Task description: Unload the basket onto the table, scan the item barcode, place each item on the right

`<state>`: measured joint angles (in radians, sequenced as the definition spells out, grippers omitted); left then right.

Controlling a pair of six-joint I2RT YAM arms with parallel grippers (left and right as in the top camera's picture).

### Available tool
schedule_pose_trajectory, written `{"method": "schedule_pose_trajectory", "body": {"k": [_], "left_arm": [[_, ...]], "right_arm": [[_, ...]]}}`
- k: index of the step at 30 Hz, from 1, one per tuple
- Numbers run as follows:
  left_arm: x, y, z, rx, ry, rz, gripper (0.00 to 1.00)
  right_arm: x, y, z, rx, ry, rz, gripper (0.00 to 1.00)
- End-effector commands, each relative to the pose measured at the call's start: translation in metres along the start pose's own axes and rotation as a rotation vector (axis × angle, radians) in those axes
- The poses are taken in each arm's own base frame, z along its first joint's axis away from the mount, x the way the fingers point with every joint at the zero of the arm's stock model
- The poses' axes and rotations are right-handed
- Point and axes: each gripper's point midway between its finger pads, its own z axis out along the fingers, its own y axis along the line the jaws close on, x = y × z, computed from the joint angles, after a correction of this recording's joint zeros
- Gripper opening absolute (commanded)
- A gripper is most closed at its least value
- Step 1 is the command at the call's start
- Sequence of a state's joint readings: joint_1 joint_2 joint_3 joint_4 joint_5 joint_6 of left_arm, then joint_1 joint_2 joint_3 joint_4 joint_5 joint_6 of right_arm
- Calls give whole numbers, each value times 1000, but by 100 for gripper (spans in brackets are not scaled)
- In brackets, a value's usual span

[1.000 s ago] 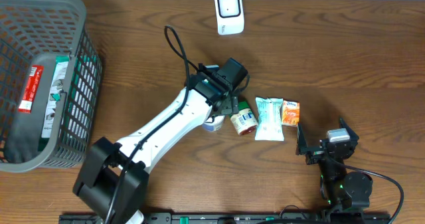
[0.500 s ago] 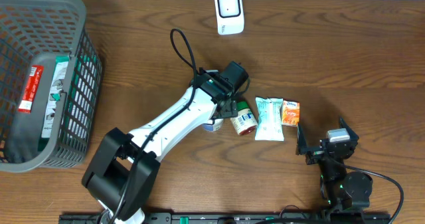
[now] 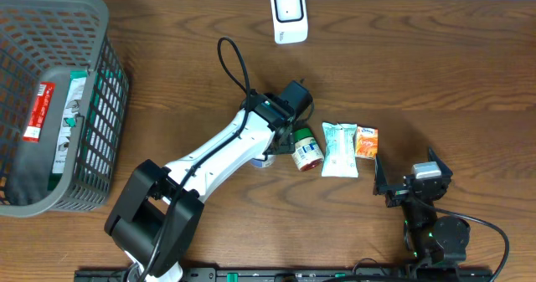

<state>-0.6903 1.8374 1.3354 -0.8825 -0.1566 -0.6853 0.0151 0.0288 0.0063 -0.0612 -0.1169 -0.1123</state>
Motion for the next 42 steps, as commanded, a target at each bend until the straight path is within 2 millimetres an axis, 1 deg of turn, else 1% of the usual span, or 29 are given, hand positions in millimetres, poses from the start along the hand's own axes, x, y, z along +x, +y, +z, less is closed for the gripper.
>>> {"method": "schedule_pose_trajectory", "body": {"k": [1, 2, 3, 4, 7, 12, 15, 19, 24, 25, 26, 31, 36, 39, 42], "left_arm": [[3, 6, 5, -32, 4, 18, 95], [2, 6, 5, -32, 4, 18, 95], [1, 7, 5, -37, -1, 17, 98], [0, 8, 5, -47, -10, 18, 99], [-5, 17, 6, -78, -23, 6, 99], [-3, 20, 7, -60, 9, -13, 99], [0, 20, 7, -61, 24, -11, 99], [12, 17, 9, -45, 68, 1, 98], [22, 23, 15, -66, 97, 10, 96], [24, 25, 15, -70, 102, 12, 93], [24, 25, 15, -71, 105, 18, 92], [28, 16, 15, -2, 146, 93, 90], [24, 21, 9, 41, 165, 50, 90], [17, 19, -2, 132, 176, -4, 90], [7, 21, -11, 172, 149, -51, 91]], "right_arm": [[1, 2, 0, -10, 2, 14, 99], [1, 2, 0, -10, 2, 14, 99], [1, 2, 0, -10, 2, 14, 99], [1, 2, 0, -10, 2, 14, 99], [1, 2, 0, -10, 2, 14, 99], [1, 2, 0, -10, 2, 14, 99], [1, 2, 0, -10, 2, 14, 99], [1, 2, 0, -10, 2, 14, 99], [1, 2, 0, -10, 2, 14, 99], [1, 2, 0, -10, 2, 14, 99], [1, 2, 0, -10, 2, 14, 99], [1, 2, 0, -10, 2, 14, 99], [1, 2, 0, -10, 2, 14, 99], [1, 2, 0, -10, 2, 14, 99], [1, 2, 0, -10, 2, 14, 99]]}}
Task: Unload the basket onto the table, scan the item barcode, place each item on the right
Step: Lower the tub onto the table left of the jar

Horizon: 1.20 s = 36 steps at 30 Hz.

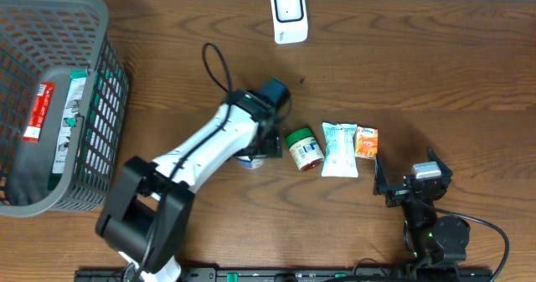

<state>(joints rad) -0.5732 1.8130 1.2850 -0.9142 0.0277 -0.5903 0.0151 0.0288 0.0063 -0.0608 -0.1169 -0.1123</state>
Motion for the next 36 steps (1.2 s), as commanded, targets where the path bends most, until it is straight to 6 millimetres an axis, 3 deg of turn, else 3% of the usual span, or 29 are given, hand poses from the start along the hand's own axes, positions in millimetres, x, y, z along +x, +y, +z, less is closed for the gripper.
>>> {"method": "schedule_pose_trajectory", "body": {"k": [1, 8, 10, 15, 34, 36], "left_arm": [[-6, -3, -23, 96, -32, -41, 91], [-14, -6, -29, 117, -76, -93, 91], [-15, 6, -24, 59, -98, -161, 91], [-13, 9, -13, 56, -100, -244, 91], [-5, 14, -7, 35, -76, -151, 90], [-7, 13, -7, 40, -81, -152, 93]], "right_arm": [[1, 2, 0, -10, 2, 14, 99], [1, 2, 0, -10, 2, 14, 99], [1, 2, 0, -10, 2, 14, 99], [1, 2, 0, -10, 2, 14, 99], [1, 2, 0, -10, 2, 14, 99], [1, 2, 0, -10, 2, 14, 99]]}}
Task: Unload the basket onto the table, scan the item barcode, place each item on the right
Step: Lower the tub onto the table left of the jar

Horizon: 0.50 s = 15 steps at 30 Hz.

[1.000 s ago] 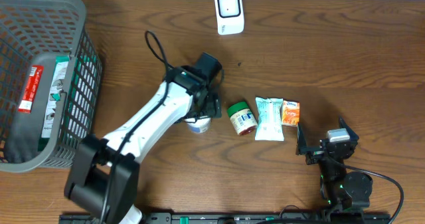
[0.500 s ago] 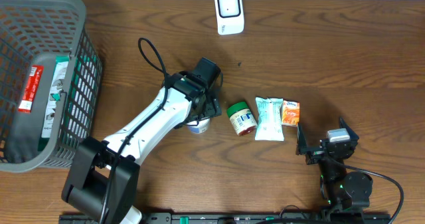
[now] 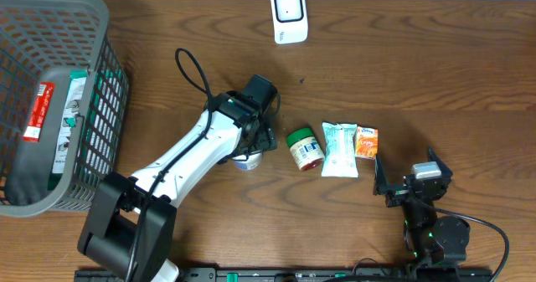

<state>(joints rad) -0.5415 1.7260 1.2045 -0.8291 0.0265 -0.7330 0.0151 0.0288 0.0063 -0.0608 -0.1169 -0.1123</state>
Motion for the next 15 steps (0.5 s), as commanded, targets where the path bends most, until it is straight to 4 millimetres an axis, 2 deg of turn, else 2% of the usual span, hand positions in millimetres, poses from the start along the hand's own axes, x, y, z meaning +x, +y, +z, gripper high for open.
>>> {"method": "schedule_pose_trajectory", "body": {"k": [1, 3, 15], "left_arm": [[-1, 3, 1, -14, -13, 26, 95], [0, 3, 1, -9, -9, 25, 99], [4, 3, 1, -13, 2, 29, 98]], "right_arm": [[1, 2, 0, -10, 2, 14, 99], [1, 2, 0, -10, 2, 14, 99], [1, 2, 0, -10, 2, 14, 99]]}}
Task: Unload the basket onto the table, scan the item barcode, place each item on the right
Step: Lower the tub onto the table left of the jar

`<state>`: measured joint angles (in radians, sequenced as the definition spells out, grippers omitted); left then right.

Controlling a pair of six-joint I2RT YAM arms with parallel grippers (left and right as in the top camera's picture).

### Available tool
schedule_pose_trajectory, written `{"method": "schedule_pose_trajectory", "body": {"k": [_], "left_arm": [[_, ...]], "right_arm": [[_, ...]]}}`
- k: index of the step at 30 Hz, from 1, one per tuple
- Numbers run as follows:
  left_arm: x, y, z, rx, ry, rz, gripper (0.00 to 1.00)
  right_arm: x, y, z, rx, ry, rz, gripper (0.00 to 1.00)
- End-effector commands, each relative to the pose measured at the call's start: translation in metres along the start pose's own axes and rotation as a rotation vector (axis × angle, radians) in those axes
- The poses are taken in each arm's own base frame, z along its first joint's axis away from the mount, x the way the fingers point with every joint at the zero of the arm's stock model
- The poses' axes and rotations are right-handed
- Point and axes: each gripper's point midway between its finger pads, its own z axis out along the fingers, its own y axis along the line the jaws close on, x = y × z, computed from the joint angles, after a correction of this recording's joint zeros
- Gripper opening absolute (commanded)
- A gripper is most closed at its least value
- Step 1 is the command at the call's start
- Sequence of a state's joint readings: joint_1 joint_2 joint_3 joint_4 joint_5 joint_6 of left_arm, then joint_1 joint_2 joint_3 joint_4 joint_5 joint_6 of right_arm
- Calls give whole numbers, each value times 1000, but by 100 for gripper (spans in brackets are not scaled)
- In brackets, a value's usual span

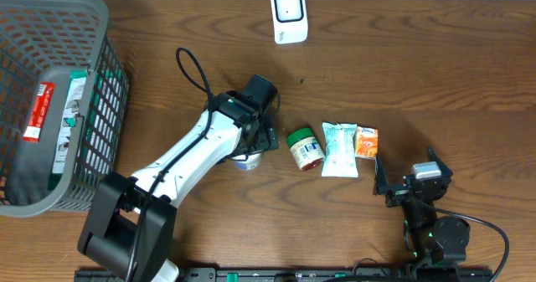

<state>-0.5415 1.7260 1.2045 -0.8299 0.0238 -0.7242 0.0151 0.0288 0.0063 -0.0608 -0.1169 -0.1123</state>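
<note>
My left gripper (pixel 261 140) hangs over the table's middle, left of a green-lidded jar (pixel 303 148). A small white and blue container (pixel 245 161) peeks out under the wrist; the gripper is shut on it, the arm hiding most of it. The white barcode scanner (pixel 289 15) stands at the far edge, well apart from the container. At the front right my right gripper (pixel 406 182) rests open and holds nothing.
A white and green packet (pixel 339 149) and a small orange packet (pixel 366 141) lie right of the jar. A grey wire basket (pixel 100 31) with two items inside fills the far left. The left arm's black cable (pixel 194 74) loops up behind the wrist.
My left gripper stood right beside the jar with the white and blue container under it. At each later moment the gripper and the container were further to the left of the jar, which shifted slightly. The right arm stayed parked throughout.
</note>
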Motion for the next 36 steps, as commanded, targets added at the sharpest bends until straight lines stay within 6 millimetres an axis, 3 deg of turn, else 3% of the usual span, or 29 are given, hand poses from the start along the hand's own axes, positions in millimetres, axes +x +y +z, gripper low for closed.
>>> {"method": "schedule_pose_trajectory", "body": {"k": [1, 16, 23, 32, 36], "left_arm": [[4, 2, 1, -11, 4, 19, 98], [6, -2, 1, 12, 18, 21, 98], [7, 0, 1, 5, 20, 46, 84], [16, -4, -1, 28, 57, 176, 83], [19, -15, -14, 89, 78, 238, 81]], "right_arm": [[1, 2, 0, -10, 2, 14, 99], [1, 2, 0, -10, 2, 14, 99], [1, 2, 0, -10, 2, 14, 99], [1, 2, 0, -10, 2, 14, 99], [1, 2, 0, -10, 2, 14, 99]]}}
